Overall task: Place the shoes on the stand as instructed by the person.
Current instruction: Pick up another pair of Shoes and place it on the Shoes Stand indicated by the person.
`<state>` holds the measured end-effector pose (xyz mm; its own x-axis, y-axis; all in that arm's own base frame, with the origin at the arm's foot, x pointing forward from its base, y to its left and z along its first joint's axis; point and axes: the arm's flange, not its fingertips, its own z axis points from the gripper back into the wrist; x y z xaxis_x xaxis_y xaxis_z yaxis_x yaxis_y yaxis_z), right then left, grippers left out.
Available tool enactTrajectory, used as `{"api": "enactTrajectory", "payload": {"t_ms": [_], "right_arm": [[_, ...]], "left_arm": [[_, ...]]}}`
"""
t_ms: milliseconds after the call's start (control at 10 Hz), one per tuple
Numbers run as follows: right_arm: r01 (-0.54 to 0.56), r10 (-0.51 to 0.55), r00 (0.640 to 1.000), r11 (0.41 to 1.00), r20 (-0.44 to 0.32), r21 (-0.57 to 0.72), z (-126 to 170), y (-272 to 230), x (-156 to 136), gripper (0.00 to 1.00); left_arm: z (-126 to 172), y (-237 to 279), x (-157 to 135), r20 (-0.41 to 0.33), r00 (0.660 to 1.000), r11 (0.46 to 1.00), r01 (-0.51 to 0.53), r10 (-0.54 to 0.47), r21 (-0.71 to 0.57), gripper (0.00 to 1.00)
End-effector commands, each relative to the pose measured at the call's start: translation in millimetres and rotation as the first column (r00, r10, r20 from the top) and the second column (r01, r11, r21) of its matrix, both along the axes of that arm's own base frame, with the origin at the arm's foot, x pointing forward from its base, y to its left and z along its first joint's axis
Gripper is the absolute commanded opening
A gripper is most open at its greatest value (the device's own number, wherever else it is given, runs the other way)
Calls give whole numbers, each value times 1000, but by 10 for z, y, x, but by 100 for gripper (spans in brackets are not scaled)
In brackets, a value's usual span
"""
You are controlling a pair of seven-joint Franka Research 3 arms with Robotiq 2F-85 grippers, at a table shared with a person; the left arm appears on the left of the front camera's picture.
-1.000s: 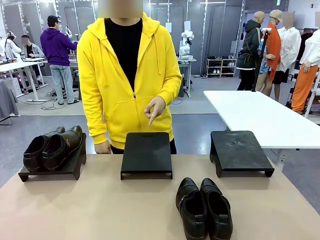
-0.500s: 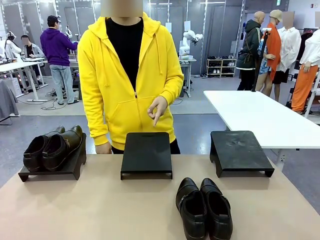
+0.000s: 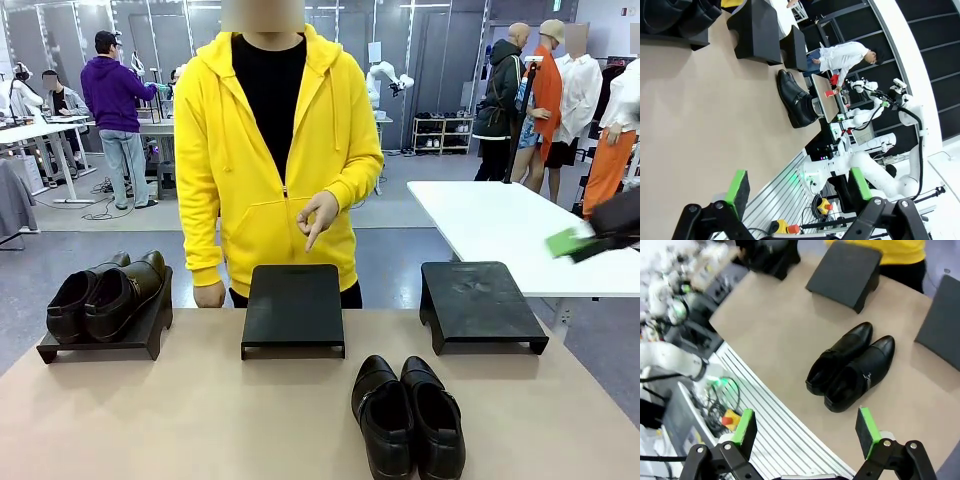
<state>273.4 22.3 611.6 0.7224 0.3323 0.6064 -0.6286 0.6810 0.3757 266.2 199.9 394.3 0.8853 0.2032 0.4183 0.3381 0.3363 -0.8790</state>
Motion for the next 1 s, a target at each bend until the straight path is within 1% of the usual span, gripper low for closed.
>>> {"api": "enactTrajectory", "payload": {"t_ms": [0, 100, 200, 300, 400, 600, 700, 900], "right_arm": [[-15, 10, 1000, 985, -29, -171, -92, 538, 207, 100], [-18, 13, 1000, 969, -22, -248, -171, 851, 235, 100], [6, -7, 1000, 946, -3, -323, -269, 1120, 250, 100], [53, -53, 999, 918, 12, -394, -421, 1380, 252, 100], [55, -69, 997, 907, -18, -417, -586, 1558, 249, 100], [88, -138, 987, 893, -83, -441, -948, 1716, 323, 100], [95, -181, 972, 885, -148, -456, -1207, 1740, 362, 100], [102, -231, 950, 863, -208, -495, -1607, 1782, 411, 100]], "left_arm": [[12, -11, -24, 17, 1000, 1000, 4, -3, -12, 100], [12, -11, -24, 17, 1000, 1000, 4, -3, -12, 100], [12, -11, -24, 17, 1000, 1000, 4, -3, -12, 100], [12, -11, -24, 17, 1000, 1000, 4, -3, -12, 100], [12, -11, -24, 17, 1000, 1000, 4, -3, -12, 100], [12, -11, -24, 17, 1000, 1000, 4, -3, -12, 100], [12, -11, -24, 17, 1000, 1000, 4, -3, -12, 100], [12, -11, -24, 17, 1000, 1000, 4, -3, -12, 100]]}}
